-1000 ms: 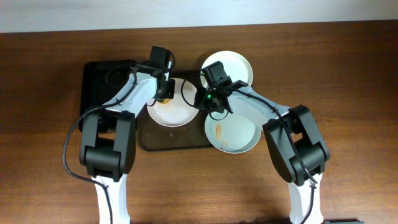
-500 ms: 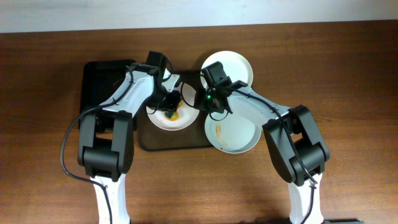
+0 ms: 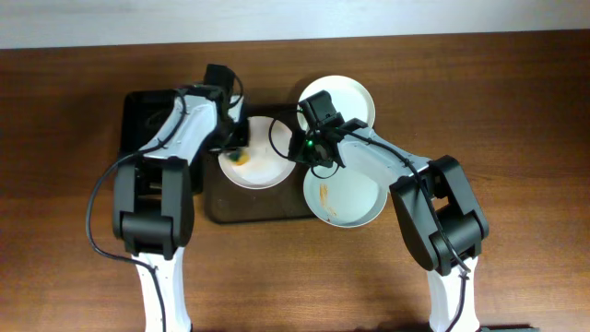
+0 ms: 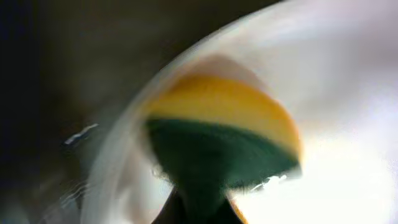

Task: Clean dirty plates on tray and stack at the side
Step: 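Scrub the held plate's surface with the sponge in the left gripper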

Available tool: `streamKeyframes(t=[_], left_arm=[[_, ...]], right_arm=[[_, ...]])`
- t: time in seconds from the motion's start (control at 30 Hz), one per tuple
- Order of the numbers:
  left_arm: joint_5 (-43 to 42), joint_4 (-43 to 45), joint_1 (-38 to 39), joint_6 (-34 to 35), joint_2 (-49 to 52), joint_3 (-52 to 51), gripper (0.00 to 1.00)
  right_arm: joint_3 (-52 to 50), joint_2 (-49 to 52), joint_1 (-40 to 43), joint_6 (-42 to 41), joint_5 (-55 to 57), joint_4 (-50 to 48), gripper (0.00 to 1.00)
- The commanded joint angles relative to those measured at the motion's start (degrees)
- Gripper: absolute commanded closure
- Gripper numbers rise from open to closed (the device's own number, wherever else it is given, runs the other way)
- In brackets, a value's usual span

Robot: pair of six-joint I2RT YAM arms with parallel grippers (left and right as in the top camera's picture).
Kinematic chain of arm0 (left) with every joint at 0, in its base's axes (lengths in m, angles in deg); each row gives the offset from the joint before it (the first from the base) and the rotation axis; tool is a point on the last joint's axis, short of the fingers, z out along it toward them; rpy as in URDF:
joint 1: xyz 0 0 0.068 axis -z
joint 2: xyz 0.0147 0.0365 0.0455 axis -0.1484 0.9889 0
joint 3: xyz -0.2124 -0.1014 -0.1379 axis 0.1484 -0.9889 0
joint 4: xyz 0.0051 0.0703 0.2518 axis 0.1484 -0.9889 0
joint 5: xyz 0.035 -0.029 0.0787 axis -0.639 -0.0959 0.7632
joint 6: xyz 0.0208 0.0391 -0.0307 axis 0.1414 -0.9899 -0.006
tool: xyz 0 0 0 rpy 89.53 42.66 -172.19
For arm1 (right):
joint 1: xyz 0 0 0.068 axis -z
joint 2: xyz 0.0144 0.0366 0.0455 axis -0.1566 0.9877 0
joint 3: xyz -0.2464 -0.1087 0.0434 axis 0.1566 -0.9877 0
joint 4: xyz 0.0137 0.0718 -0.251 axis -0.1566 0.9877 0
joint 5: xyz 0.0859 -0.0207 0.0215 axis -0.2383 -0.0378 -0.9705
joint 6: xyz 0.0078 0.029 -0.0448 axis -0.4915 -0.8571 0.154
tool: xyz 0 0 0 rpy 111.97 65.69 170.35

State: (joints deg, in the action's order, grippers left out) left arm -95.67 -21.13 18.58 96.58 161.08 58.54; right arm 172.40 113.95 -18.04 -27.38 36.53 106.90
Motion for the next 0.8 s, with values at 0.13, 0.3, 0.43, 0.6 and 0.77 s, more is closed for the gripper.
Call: streamKeyframes(t=[0.13,0.3,0.43,0.6,0.77], left_arm=[[8.7,-10.5,0.5,-1.2,5.8,-0.2,0.99],[-14.9,-9.3,2.7,-17.7,5.8,-0.2,0.99],[-18.0,-5.3,3.2,-17.6,5.8,-0.2,0.99],[-4.7,3.5,3.2,-8.1,5.8,-0.2,0.99],[15.5,9.0,3.2,0.7,5.8,-0.2,0.99]], right_arm=[[0.5,0.7,0.1,-0.6,0.7,0.8,0.96],[0.5,0.7,0.1,-0.6,0.7,0.8,0.96],[0.5,0.7,0.0,-0.6,0.5,0.8,0.96],[0.5,0.7,0.0,-0.6,0.2,0.6,0.96],[0.5,0.7,0.0,-0.6,0.3,0.6,0.96]])
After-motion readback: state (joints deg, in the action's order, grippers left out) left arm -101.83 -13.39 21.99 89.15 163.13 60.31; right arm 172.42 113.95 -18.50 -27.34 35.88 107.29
